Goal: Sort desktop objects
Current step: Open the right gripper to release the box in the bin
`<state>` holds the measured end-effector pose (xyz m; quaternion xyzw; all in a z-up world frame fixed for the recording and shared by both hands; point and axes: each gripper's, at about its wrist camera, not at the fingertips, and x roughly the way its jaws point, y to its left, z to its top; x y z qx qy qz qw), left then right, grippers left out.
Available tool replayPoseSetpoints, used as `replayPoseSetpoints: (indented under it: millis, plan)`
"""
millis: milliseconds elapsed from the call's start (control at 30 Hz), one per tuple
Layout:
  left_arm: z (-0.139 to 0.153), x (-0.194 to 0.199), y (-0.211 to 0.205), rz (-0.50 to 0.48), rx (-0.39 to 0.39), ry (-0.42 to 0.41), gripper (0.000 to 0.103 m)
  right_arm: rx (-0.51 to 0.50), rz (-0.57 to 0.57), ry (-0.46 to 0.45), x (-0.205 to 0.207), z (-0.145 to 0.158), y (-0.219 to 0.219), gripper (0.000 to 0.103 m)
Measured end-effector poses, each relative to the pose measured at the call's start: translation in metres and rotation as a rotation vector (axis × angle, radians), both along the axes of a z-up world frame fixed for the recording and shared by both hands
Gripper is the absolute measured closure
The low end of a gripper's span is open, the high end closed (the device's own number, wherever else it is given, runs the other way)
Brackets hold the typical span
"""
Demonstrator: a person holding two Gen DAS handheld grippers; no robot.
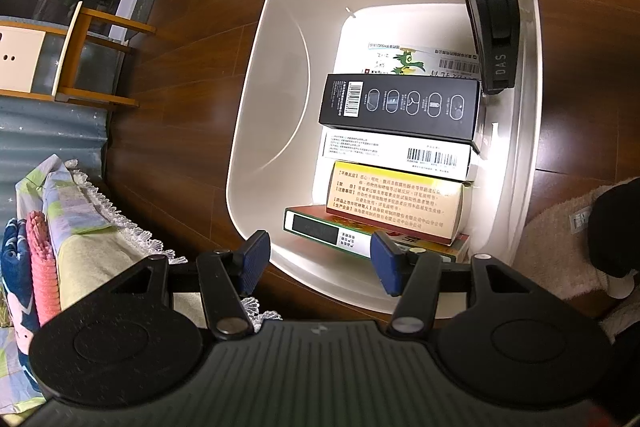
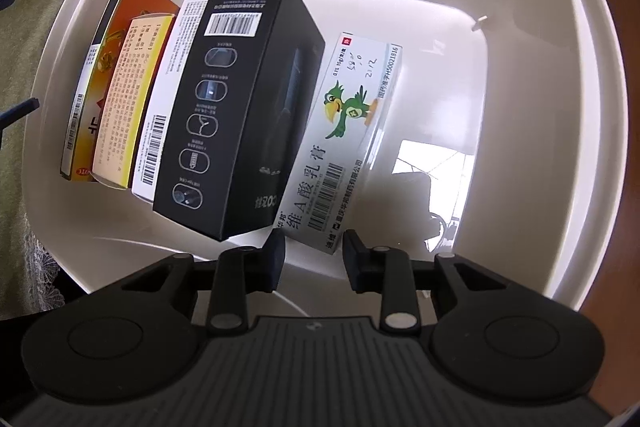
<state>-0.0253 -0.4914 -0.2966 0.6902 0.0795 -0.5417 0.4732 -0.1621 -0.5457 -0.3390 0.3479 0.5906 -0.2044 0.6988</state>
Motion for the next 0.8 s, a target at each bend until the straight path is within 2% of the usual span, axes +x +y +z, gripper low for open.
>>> replayPoseSetpoints:
  millis: [167, 267, 500, 567, 700, 800]
  plan:
    - [0.001, -0.001, 0.001, -0.001, -0.002, 0.001, 0.044, -0.020, 0.022, 0.006, -0.004, 0.004, -0.002, 0.076]
    - [0.001, 0.001, 0.002, 0.003, 0.000, -0.001, 0.044, -0.031, 0.073, 0.017, -0.003, 0.006, -0.002, 0.076]
    - [0.002, 0.002, 0.003, 0.007, -0.003, 0.001, 0.044, -0.139, 0.292, 0.050, 0.008, 0.012, 0.003, 0.075]
    - [0.002, 0.003, 0.003, 0.009, -0.002, 0.000, 0.044, -0.143, 0.332, 0.072, 0.011, 0.013, 0.003, 0.075]
    - [0.002, 0.004, 0.003, 0.011, -0.003, -0.001, 0.044, -0.088, 0.294, 0.078, 0.004, 0.026, -0.002, 0.072]
    - [0.003, 0.002, 0.002, 0.009, -0.008, 0.001, 0.044, -0.116, 0.215, 0.052, -0.007, 0.042, -0.010, 0.072]
